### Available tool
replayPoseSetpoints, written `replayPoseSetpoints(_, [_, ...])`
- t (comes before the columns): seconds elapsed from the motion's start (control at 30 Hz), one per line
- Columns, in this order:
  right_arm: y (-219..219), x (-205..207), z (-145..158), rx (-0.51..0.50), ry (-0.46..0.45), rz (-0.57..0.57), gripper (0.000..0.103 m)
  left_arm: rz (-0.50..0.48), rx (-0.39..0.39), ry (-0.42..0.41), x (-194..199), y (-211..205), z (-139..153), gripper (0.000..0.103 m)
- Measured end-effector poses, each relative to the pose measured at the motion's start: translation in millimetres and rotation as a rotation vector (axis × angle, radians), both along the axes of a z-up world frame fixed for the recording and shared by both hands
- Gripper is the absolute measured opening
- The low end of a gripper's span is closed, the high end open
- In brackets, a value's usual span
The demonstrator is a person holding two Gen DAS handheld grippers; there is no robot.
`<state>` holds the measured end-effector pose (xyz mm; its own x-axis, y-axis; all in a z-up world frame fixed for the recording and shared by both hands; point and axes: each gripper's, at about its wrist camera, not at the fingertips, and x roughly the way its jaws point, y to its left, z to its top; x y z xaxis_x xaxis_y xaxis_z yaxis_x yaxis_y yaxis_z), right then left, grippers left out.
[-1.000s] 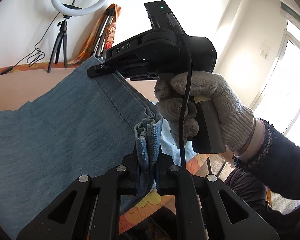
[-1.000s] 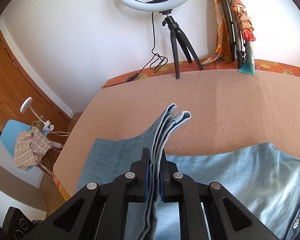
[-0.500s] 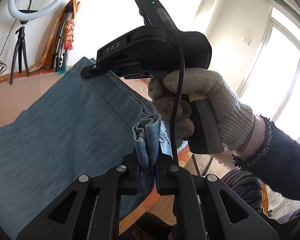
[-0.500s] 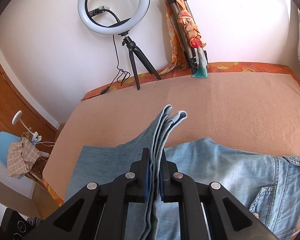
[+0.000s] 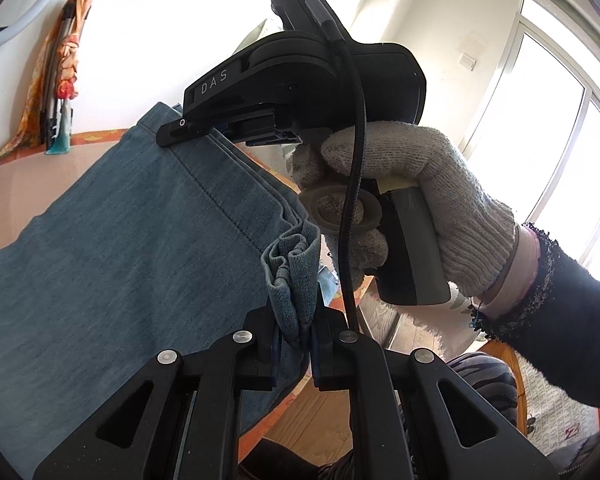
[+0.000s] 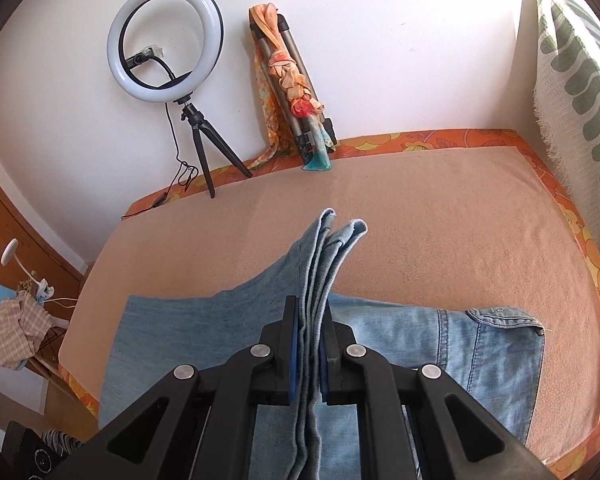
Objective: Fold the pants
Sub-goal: 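Lift the held leg end with both tools and fold it toward the waistband, then open both tools and release the folded jeans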
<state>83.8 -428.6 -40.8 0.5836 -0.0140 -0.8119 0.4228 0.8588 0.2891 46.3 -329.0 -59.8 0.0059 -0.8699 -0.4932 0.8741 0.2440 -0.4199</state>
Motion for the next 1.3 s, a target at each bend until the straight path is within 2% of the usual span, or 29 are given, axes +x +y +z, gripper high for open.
replayPoseSetpoints(0.33, [-50.8,-34.5,-10.8,-0.007,0.039,-0.096,0.005,-0.085,0.017,0.016,-4.3,-53.8,-16.3,0.009])
replayPoseSetpoints(0.63, [-76.4,-45.2,-51.0,0.019,0.107,-0.12,0.005,-0.113,0.081,0.028,1.0,-82.7,-45.1,0.009])
replayPoseSetpoints(0.8, [-81.3,-45.8,-67.4,0.023,0.137,-0.121,0.005,-0.125,0.122,0.042,3.4,-93.7,-51.7,0.01])
replayPoseSetpoints(0.87, [-83.1,-46.5,-72.6,0.022,0.149,-0.119,0.005,-0.135,0.137,0.027,0.8,-94.0,-50.7,0.013])
replayPoseSetpoints(1.1, [-81.8,-45.2,-90.6,0.003,0.192,-0.113,0.006,-0.136,0.165,-0.049,-3.2,-67.2,-38.4,0.013])
replayPoseSetpoints(1.3, [-77.7,-47.8,-92.3,-0.097,0.258,-0.113,0.02,-0.051,0.152,-0.07,3.1,-23.4,-15.2,0.014])
